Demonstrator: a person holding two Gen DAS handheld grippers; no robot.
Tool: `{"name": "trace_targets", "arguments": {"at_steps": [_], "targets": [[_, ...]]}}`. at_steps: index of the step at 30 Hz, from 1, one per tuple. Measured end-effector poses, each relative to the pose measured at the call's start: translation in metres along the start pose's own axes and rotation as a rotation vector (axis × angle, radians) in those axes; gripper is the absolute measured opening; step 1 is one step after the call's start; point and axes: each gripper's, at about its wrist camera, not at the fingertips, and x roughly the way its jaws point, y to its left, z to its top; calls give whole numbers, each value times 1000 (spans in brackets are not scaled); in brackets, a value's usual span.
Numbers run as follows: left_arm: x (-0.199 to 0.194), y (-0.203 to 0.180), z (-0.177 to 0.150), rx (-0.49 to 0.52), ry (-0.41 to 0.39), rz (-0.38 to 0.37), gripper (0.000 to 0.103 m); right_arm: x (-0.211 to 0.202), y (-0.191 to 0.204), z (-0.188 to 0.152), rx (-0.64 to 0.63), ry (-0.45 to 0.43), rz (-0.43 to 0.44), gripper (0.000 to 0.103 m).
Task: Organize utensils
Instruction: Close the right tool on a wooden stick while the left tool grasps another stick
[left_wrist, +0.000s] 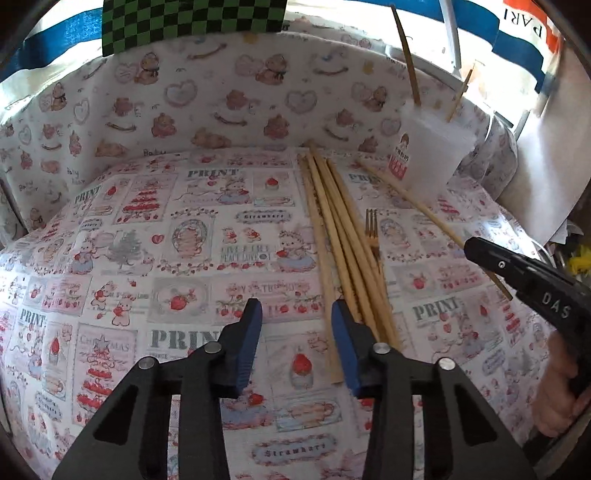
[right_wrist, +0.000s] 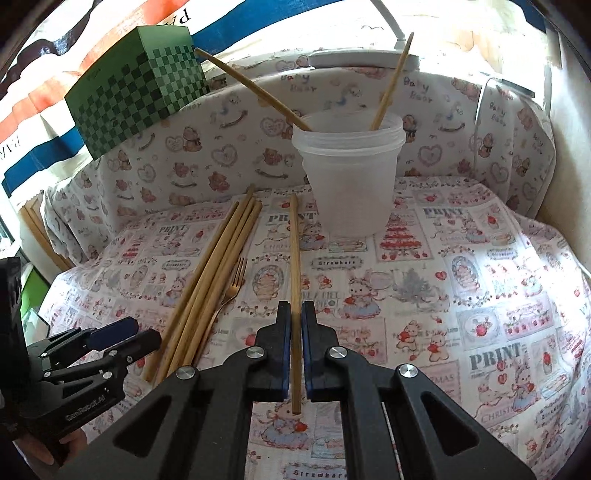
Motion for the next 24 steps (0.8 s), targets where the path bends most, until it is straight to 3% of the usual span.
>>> {"name": "trace_targets", "arguments": {"at_steps": [3,11,19,20,22,24], "targets": [[1,-1,-1,3,11,-29,32,0,2,0,-9,-2,-3,6],[5,-23,-5,126,6,78,36,6,4,-1,-17,16,-5,6],[6,-21,-4,136,5,117,35,10,2,-2,-11,24,-9,6],[5,-21,-4,138,5,116,31,10,2,-2,-14,18,-14,6],[4,-19,-4,132,2,112,11,7,2,-2,-16,2,-16,6],[4,-15,-4,110,0,101,7,3,2,-1,-15,-18,-7,6]]}}
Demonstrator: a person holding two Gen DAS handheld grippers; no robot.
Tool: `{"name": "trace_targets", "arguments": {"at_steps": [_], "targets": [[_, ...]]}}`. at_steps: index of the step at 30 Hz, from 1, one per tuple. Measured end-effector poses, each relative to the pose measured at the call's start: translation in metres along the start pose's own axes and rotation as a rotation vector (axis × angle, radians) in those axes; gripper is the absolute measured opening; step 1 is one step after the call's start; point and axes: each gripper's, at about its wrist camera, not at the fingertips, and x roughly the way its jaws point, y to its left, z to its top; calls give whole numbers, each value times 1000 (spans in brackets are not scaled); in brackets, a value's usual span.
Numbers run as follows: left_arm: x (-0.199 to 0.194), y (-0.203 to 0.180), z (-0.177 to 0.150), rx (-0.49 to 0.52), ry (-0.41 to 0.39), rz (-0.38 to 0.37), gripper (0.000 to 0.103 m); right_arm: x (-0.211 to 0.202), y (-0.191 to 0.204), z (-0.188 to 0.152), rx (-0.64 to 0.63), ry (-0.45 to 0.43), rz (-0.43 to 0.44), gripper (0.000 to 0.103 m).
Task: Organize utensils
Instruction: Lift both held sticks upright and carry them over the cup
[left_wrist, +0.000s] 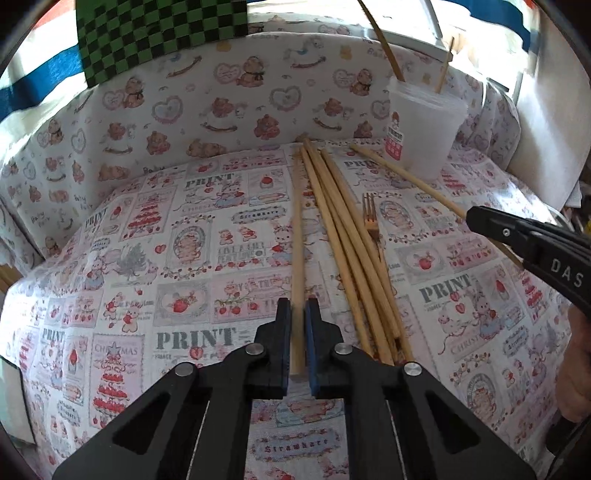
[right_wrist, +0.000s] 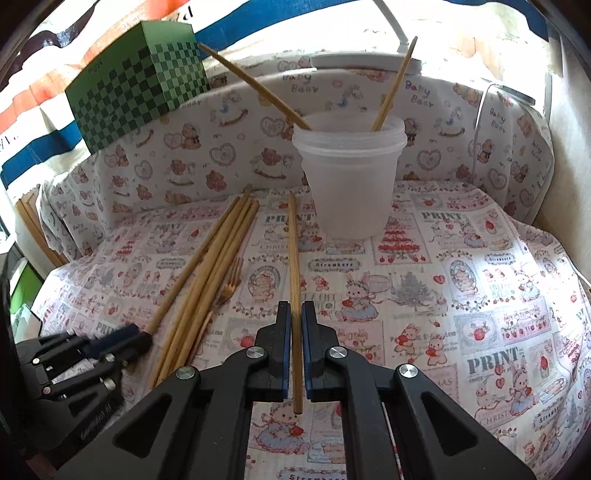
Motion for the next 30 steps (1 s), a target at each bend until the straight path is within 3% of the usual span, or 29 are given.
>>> {"name": "trace_targets", "arguments": {"at_steps": [2,5,11,15,18,21,30], "targets": [[-4,4,1,-23,-20,-17,7,-5,-1,1,6,-23,16,6],[-22,8,4,-50,-118,-30,6,-16,-2,2,14,-75,52,6],[-78,26,1,-146,-440,-12,6,-45,5,1,-8,-246,69,6],[-97,35,0,-180,-541,-45,6,-67,3,-1,17,-342,174,7],[-112,39,-3,-186,-618,-73,6,-77,-2,-1,43,-387,206,6],[-121,41,-5,-183,-658,-80,6,-82,-6,2,66,-412,217,6],[-132,53,5,-210,-615,-77,6,-94,-15,2,89,-464,204,6]]}}
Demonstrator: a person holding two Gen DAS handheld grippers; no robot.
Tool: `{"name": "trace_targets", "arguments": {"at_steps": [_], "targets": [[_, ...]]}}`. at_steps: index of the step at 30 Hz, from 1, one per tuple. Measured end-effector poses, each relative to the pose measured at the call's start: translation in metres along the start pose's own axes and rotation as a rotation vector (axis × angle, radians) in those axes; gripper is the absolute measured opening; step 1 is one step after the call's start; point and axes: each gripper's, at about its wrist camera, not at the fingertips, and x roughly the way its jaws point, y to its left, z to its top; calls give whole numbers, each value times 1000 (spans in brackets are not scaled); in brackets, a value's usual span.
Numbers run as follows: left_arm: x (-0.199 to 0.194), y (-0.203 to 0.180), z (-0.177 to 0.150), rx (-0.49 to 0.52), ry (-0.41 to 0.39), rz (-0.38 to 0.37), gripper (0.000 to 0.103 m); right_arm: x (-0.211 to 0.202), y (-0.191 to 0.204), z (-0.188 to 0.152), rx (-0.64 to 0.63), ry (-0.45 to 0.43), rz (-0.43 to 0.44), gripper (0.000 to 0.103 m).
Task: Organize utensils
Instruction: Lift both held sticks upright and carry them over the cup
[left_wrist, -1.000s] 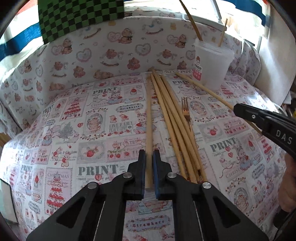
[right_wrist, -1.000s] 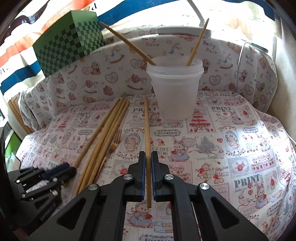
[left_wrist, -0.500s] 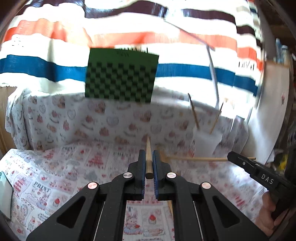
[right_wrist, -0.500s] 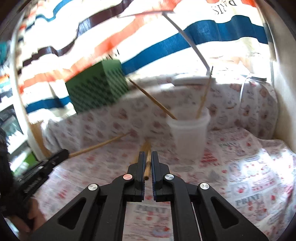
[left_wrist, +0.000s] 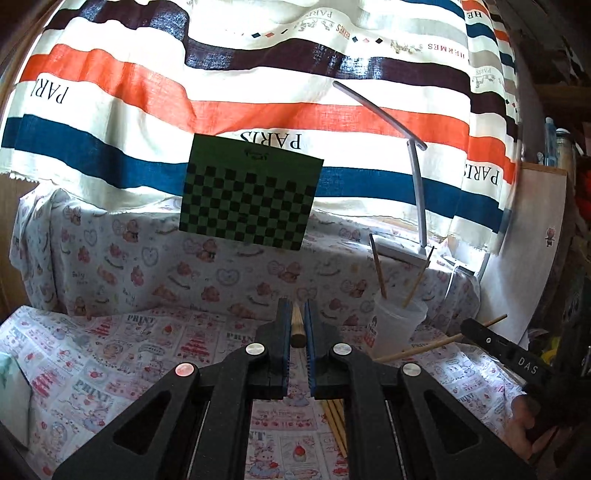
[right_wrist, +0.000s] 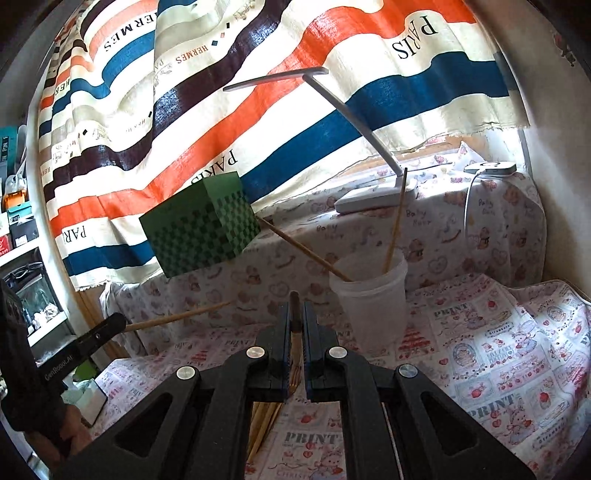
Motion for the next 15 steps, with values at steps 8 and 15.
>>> {"name": "trace_targets", "arguments": {"at_steps": [8,15], "targets": [[-6,-9,21,24,48,-18,6,-5,1,1,3,-8,14,6],[-5,-22,31,70,55,13,6,-10,6,5,-29,-30,11,6]]}}
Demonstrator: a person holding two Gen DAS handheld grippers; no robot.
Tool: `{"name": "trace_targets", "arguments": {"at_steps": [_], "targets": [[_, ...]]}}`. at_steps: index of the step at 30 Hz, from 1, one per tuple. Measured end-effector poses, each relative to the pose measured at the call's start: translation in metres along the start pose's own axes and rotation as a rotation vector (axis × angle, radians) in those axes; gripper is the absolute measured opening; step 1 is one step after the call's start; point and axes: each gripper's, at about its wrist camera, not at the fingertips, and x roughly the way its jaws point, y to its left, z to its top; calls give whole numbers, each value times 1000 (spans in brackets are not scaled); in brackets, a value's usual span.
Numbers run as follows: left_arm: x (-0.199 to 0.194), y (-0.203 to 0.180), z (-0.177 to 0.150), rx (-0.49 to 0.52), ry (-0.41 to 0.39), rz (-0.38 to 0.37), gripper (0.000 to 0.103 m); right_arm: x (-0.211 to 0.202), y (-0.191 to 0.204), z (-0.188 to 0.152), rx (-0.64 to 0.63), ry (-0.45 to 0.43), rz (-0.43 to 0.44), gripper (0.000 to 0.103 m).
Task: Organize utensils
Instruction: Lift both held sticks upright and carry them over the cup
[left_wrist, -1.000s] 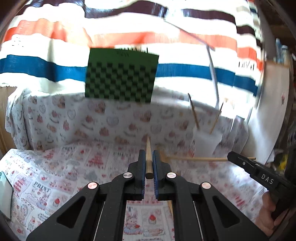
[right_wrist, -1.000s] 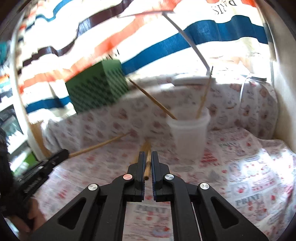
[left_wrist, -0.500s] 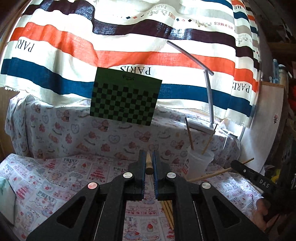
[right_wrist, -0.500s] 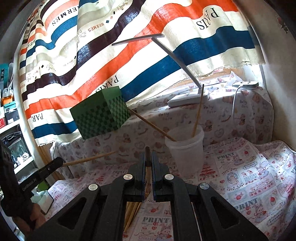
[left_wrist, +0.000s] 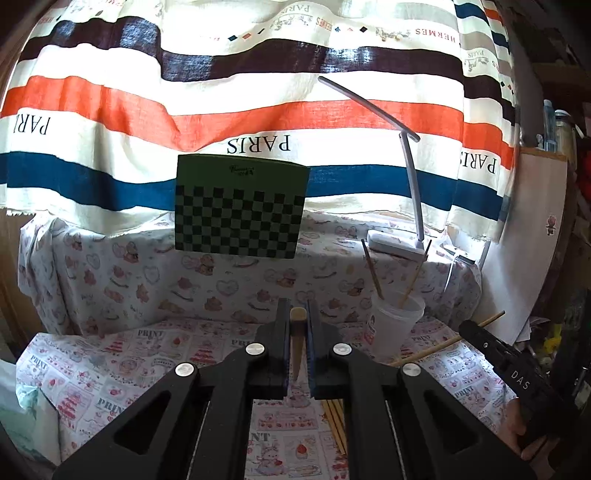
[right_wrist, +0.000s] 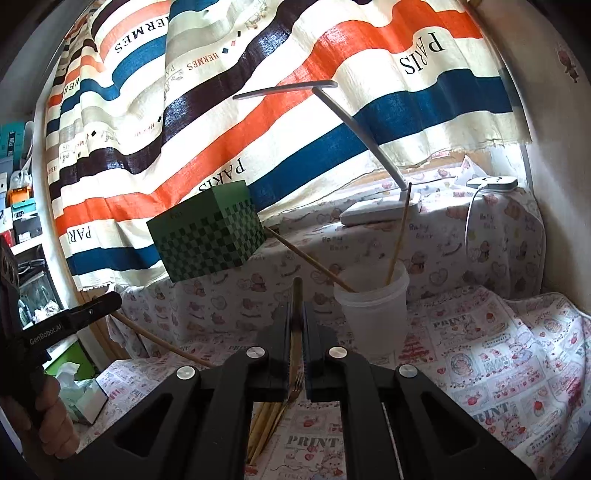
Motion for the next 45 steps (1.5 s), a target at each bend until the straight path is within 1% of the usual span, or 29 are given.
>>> {"name": "trace_targets", "arguments": {"at_steps": [2,5,8,13,17,20,23,25,27,30,32,36,39,41,45], "targets": [[-1,-8,7,29,-16,4,6,-2,-1,6,9,1,1,6],[-1,-21,20,63,-43,13,6,-6,2,18,-16,-13,-23,6],[3,-27,32,50,-54,-17,6,-11,4,32,-47,-42,-47,6],[9,-39,51,22,-86,5,6,-19,8,55,-84,-85,-68,6],[12,-50,68,6,-101,-28,6,-19,10,73,-105,-114,-80,6],[14,-65,80,30,-116,-45,6,-14,7,92,-84,-113,-64,6],[13,-80,91,55,-133,-59,6,-9,5,109,-89,-149,-96,6],[9,-88,96,62,-178,-100,6,-7,4,120,-95,-181,-114,6],[5,-95,100,79,-215,-133,6,-7,2,129,-89,-199,-111,6],[7,-105,107,91,-227,-123,6,-2,-3,143,-69,-217,-105,6],[11,-109,110,89,-225,-141,6,2,-4,146,-65,-231,-102,6],[20,-113,114,74,-231,-179,6,12,-10,151,-57,-252,-130,6],[26,-113,113,57,-254,-179,6,15,-18,151,-31,-265,-158,6],[31,-111,113,38,-265,-171,6,17,-23,151,-23,-267,-153,6],[47,-107,114,-7,-250,-202,6,25,-33,152,19,-259,-134,6]]}}
